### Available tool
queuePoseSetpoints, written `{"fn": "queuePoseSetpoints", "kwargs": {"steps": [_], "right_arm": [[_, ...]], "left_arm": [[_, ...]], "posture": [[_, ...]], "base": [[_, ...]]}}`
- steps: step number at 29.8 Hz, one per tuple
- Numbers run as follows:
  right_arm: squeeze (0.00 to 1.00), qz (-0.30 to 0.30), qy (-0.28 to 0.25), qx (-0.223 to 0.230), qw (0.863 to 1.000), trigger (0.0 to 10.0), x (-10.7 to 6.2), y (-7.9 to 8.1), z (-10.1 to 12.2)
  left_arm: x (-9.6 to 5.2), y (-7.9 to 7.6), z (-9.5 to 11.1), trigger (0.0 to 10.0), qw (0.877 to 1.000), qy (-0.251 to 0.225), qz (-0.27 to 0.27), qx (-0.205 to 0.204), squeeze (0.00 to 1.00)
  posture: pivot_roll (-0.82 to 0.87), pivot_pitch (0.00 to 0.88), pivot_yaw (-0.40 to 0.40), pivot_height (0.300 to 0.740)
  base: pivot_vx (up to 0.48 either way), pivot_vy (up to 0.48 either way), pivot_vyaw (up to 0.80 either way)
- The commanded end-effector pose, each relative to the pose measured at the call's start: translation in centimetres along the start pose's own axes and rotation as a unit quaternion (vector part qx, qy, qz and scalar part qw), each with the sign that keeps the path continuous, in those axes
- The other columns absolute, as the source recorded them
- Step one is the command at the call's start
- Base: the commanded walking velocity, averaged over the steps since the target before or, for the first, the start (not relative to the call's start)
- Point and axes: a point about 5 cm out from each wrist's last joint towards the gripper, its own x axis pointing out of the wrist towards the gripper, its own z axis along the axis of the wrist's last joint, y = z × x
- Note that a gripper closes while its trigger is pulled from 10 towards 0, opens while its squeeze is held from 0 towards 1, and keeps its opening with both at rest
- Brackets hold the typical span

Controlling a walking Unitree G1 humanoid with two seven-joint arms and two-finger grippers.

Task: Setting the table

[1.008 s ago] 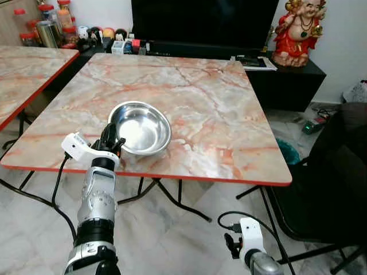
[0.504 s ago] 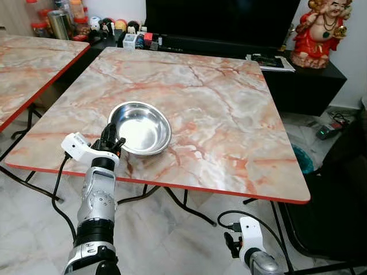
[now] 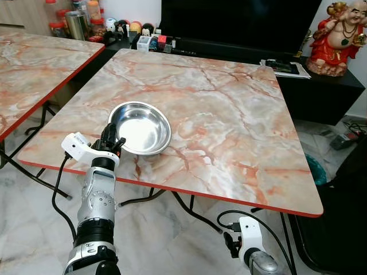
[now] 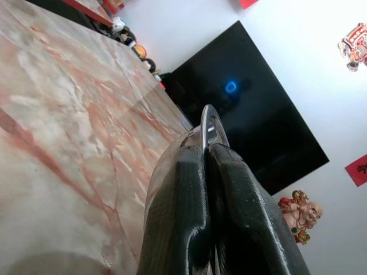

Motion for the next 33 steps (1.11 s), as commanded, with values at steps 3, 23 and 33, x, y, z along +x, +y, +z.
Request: {"fn": "queuePoseSetpoints", "kwargs": {"steps": [3,23,33], "right_arm": [[0.0,-0.002,-0.001,0.003,1.0,10.0,0.03,-0.15,0.17],[0.0,-0.005,-0.006,0.002,1.0,10.0,0.0,-0.24,0.22],[0.0,-0.006,-0.006,0.015,1.0,10.0,0.02,-0.22,0.24]], "left_arm": [[0.44,-0.94,0.25,10.0,1.0,-0.005,-0.021,-0.006,0.0],[0.2,-0.79,-0.11,10.0,1.0,0.005,-0.022,0.007,0.0],[0.12,-0.72,-0.12,10.0,1.0,0.006,-0.018,0.0,0.0]], "posture": [[0.09,0.0,-0.064,0.74],[0.09,0.0,-0.063,0.74],[0.09,0.0,-0.066,0.74]], "base": [[0.279,0.0,0.0],[0.181,0.0,0.0],[0.0,0.121,-0.25]]}}
